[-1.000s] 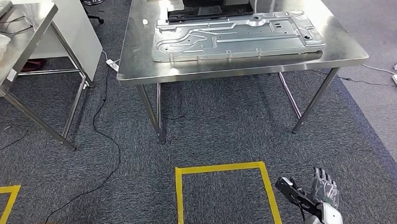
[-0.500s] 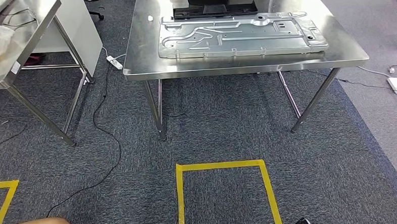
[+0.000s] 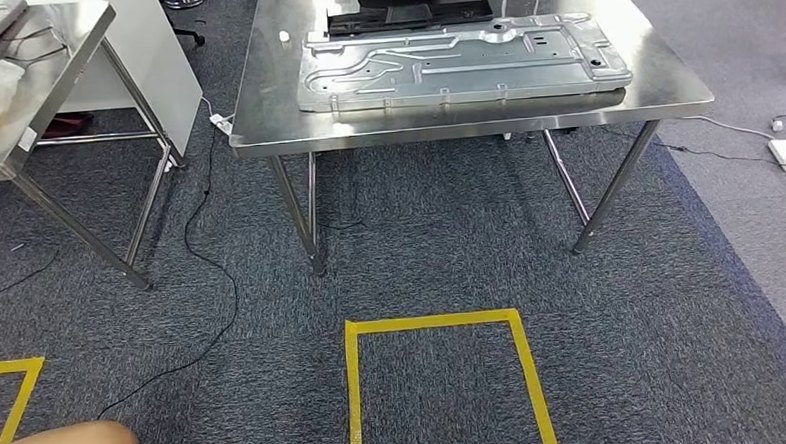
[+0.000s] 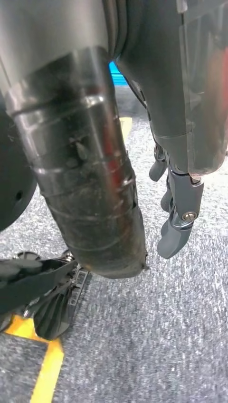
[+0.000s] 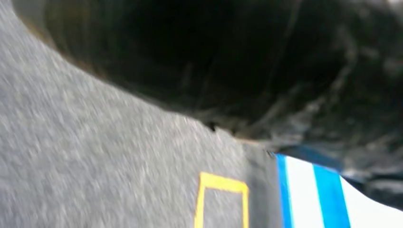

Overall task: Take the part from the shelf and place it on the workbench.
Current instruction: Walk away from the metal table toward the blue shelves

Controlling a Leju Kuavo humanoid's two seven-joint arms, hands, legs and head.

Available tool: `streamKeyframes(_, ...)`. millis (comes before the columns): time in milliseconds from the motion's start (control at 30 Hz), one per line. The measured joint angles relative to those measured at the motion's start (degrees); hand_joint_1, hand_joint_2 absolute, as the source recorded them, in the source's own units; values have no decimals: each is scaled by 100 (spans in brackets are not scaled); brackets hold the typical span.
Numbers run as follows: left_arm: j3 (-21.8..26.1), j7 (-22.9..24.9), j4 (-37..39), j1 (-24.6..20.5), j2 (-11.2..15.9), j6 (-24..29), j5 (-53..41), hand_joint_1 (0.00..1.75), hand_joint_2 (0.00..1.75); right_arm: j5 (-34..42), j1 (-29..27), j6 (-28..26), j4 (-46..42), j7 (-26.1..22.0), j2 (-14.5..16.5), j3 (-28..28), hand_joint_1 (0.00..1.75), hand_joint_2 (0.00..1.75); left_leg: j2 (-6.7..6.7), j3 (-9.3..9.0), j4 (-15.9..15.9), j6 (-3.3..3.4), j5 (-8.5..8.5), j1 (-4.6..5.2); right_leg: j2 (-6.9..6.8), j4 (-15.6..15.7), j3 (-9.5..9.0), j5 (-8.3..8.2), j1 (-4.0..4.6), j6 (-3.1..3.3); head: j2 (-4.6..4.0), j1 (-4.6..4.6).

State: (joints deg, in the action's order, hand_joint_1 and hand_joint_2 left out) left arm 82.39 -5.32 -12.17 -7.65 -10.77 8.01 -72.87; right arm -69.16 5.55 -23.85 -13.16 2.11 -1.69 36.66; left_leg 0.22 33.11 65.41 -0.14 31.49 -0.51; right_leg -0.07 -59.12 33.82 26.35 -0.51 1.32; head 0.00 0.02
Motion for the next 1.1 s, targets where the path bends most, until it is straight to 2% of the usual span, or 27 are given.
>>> streamKeyframes(67, 13, 4, 0, -12, -1, 23, 36, 0, 0, 1, -11, 84, 13, 145, 112, 59, 0, 0, -2, -351, -649, 59, -184, 25, 7, -23, 18, -21, 16, -39, 0, 2)
streamKeyframes(133, 27, 12, 0, -21, -8, 44, 66, 0, 0, 5, -15, 148, 20, 222, 193, 110, 0, 0, -3, -383, -769, 97, -218, 53, 5, -22, 28, -56, 20, -99, 0, 3)
streamKeyframes(200, 44, 25, 0, -18, -18, 59, 95, 0, 0, 27, -24, 177, 26, 249, 252, 157, 0, 0, 11, -374, -820, 161, -293, 34, 7, -33, 40, -54, 20, -169, 0, 4)
streamKeyframes(233, 54, 32, 0, -19, -23, 68, 108, 0, 0, 49, -29, 183, 28, 258, 274, 180, 0, 0, 24, -363, -853, 203, -343, 19, 9, -121, 78, 45, 18, -198, 0, 8)
streamKeyframes(267, 64, 40, 0, -19, -27, 78, 119, 0, 0, 80, -35, 189, 31, 262, 296, 202, 0, 0, 37, -339, -881, 244, -395, 4, 11, -318, 155, 229, 14, -222, 0, 13)
streamKeyframes(300, 74, 47, 0, -22, -31, 85, 128, 0, 0, 114, -39, 195, 33, 261, 312, 227, 0, 0, 47, -305, -886, 271, -435, 4, 11, -621, 265, 478, -2, -243, 0, 16)
streamKeyframes(367, 93, 54, 0, -20, -38, 96, 138, 0, 0, 179, -45, 199, 35, 244, 345, 281, 0, 0, 49, -200, -867, 286, -493, 12, 10, -1309, 480, 900, -23, -280, 0, 19)
streamKeyframes(400, 104, 56, 0, -18, -42, 98, 141, 0, 0, 203, -48, 200, 36, 231, 363, 307, 0, 0, 50, -149, -849, 277, -516, 13, 9, -1505, 509, 970, -31, -293, 0, 18)
streamKeyframes(433, 115, 58, 0, -16, -47, 99, 144, 0, 0, 222, -51, 201, 37, 218, 380, 328, 0, 0, 51, -100, -828, 267, -535, 13, 8, -1518, 451, 935, -38, -300, 0, 18)
streamKeyframes(467, 125, 59, 0, -16, -52, 100, 146, 0, 0, 233, -52, 201, 39, 205, 394, 343, 0, 0, 51, -54, -801, 254, -551, 11, 7, -1299, 273, 808, -45, -303, 0, 18)
streamKeyframes(500, 131, 59, 0, -17, -58, 102, 149, 0, 0, 240, -51, 201, 41, 192, 407, 353, 0, 0, 50, -16, -773, 242, -561, 9, 7, -959, 40, 650, -53, -302, 0, 19)
streamKeyframes(567, 136, 57, 0, -20, -69, 106, 151, 0, 0, 246, -38, 205, 44, 160, 422, 372, 0, 0, 48, 50, -715, 197, -585, 16, 10, -226, -406, 458, -40, -273, 0, 18)
streamKeyframes(633, 139, 52, 0, -28, -75, 115, 163, 0, 0, 261, -26, 221, 44, 113, 439, 409, 0, 0, 47, 84, -686, 125, -627, 21, 18, 59, -519, 437, -2, -213, 0, 16)
streamKeyframes(700, 142, 45, 0, -31, -78, 126, 188, 0, 0, 297, -27, 255, 45, 46, 459, 450, 0, 0, 41, 100, -674, 46, -655, 14, 11, 92, -473, 382, 2, -126, 0, 16)
streamKeyframes(733, 143, 42, 0, -29, -79, 133, 199, 0, 0, 320, -27, 275, 45, 9, 471, 470, 0, 0, 34, 126, -624, 12, -601, 8, 5, 107, -453, 343, -9, -80, 0, 15)
streamKeyframes(767, 145, 39, 0, -24, -80, 140, 210, 0, 0, 347, -27, 292, 45, -28, 482, 492, 0, 0, 25, 186, -476, -14, -453, 3, -4, 129, -423, 298, -22, -31, 0, 12)
streamKeyframes(800, 146, 37, 0, -20, -79, 146, 219, 0, 0, 374, -26, 310, 45, -65, 492, 516, 0, 0, 17, 284, -207, -35, -221, -6, -13, 140, -379, 253, -28, 6, 0, 7)
streamKeyframes(867, 149, 36, 0, -15, -81, 153, 237, 0, 0, 415, -26, 339, 45, -137, 497, 568, 0, 0, 13, 509, 496, -67, 265, -14, -19, 135, -268, 177, -13, 44, 0, -2)
streamKeyframes(900, 150, 36, 0, -12, -83, 156, 245, 0, 0, 425, -28, 353, 45, -172, 502, 593, 0, 0, 13, 560, 761, -78, 387, -16, -21, 126, -211, 139, -6, 44, 0, -2)
streamKeyframes(933, 151, 36, 0, -8, -86, 159, 252, 0, 0, 429, -30, 362, 46, -205, 509, 615, 0, 0, 14, 520, 845, -81, 389, -16, -22, 110, -156, 106, -1, 39, 0, -2)
streamKeyframes(967, 152, 36, 0, -6, -88, 163, 258, 0, 0, 432, -31, 366, 46, -235, 517, 638, 0, 0, 14, 366, 711, -79, 291, -16, -21, 89, -102, 78, 1, 29, 0, -2)
streamKeyframes(1000, 154, 36, 0, -6, -90, 169, 265, 0, 0, 434, -31, 366, 46, -257, 527, 659, 0, 0, 14, 103, 364, -65, 133, -16, -19, 63, -56, 55, 2, 17, 0, -2)
streamKeyframes(1067, 157, 36, 0, -14, -90, 183, 282, 0, 0, 437, -28, 369, 46, -284, 547, 700, 0, 0, 10, -425, -439, -19, -71, -3, -15, 15, -3, 18, 6, -24, 0, -1)
streamKeyframes(1100, 160, 36, 0, -19, -90, 190, 292, 0, 0, 436, -27, 377, 46, -289, 555, 716, 0, 0, 7, -566, -691, 7, -107, 9, -16, 2, 9, -4, 12, -55, 0, 0)
